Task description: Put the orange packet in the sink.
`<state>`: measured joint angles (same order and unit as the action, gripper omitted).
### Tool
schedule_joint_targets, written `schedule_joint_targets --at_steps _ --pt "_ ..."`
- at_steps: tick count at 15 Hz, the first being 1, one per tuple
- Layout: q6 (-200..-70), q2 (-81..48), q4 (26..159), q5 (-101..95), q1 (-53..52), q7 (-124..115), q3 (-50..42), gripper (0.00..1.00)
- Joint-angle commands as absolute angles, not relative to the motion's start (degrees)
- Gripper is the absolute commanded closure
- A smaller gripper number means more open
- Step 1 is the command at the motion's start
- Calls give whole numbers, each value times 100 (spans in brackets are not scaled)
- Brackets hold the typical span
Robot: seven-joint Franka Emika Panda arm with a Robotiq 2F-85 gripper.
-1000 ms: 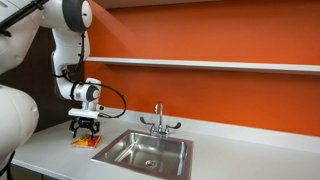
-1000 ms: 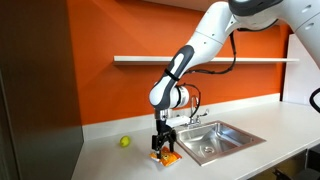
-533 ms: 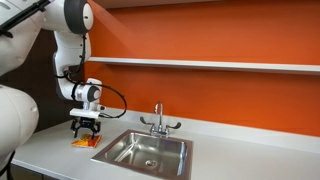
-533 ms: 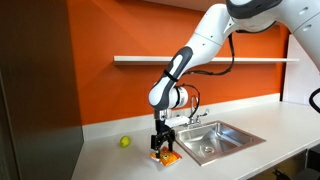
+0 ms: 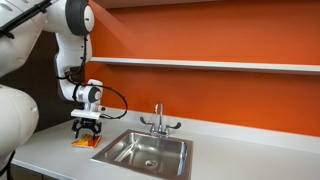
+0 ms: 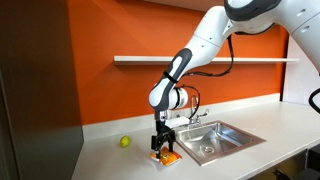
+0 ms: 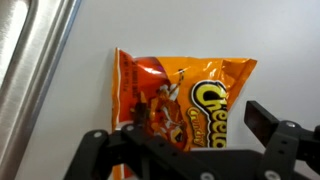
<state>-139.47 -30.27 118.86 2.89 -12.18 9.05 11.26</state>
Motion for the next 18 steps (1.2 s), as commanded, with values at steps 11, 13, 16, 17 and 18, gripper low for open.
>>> schedule_joint_targets --at_steps 11,13,16,17,18 --pt "-13980 -3104 11744 183 -1154 840 1063 74" --pt "-13978 -3095 11725 176 -1157 833 1057 82" --pt "-13979 -3083 11712 168 -1161 825 1051 92" --pt "-13977 -3082 11710 164 -1163 820 1047 100" --pt "-13979 -3081 11707 166 -1163 818 1047 97"
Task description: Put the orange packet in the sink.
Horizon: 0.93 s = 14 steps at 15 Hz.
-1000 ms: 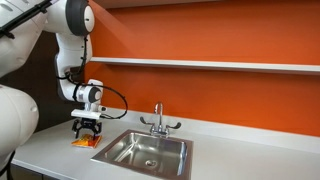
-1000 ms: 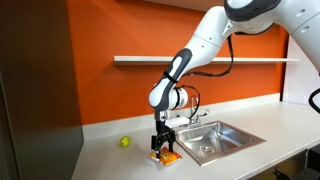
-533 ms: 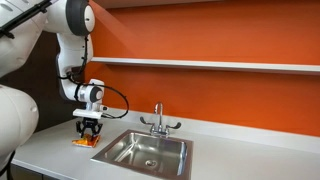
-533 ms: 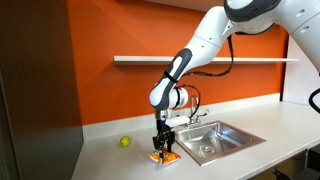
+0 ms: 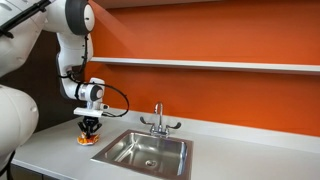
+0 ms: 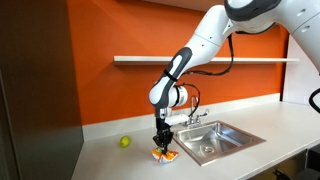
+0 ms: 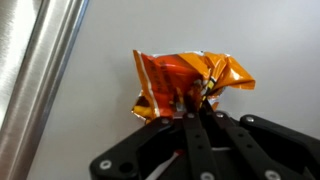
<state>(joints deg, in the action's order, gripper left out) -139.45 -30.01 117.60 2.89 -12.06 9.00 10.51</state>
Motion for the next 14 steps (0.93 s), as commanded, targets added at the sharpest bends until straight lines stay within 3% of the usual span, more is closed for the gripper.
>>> schedule_joint_targets --at_steps 1,14 --pt "-13980 -3084 11704 164 -1163 818 1045 98" --pt "-13718 -2416 11603 109 -1170 733 1010 100"
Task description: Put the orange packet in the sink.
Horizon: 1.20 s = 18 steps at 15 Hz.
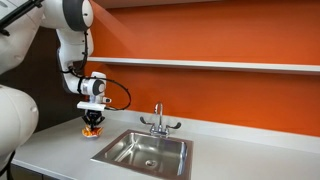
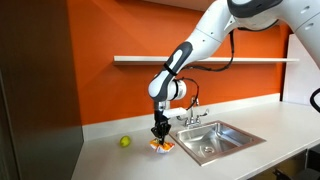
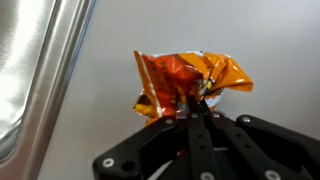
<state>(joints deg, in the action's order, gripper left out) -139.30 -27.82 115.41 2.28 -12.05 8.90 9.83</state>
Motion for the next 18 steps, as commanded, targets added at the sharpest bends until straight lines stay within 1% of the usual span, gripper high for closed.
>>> schedule_joint_targets --at_steps 1,9,18 --pt "-13698 -2338 11613 112 -1167 731 1010 100" --pt "-13696 -1948 11769 118 -1015 720 835 100" --pt "-13809 -1647 12127 6 -543 706 297 100"
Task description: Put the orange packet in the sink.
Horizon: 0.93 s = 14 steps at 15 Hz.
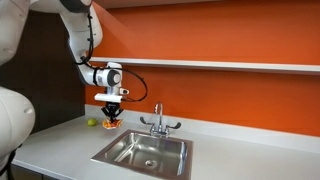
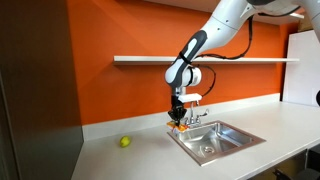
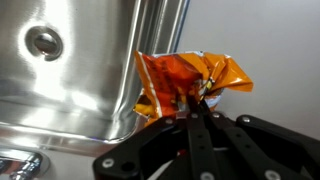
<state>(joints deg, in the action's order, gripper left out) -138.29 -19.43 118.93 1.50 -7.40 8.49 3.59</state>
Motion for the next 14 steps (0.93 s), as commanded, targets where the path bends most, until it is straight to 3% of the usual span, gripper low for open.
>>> schedule_joint_targets --at_steps 1,14 --pt "-13814 -1622 12151 9 -477 709 243 100" --pt "-14050 -1574 12495 43 162 705 -283 100"
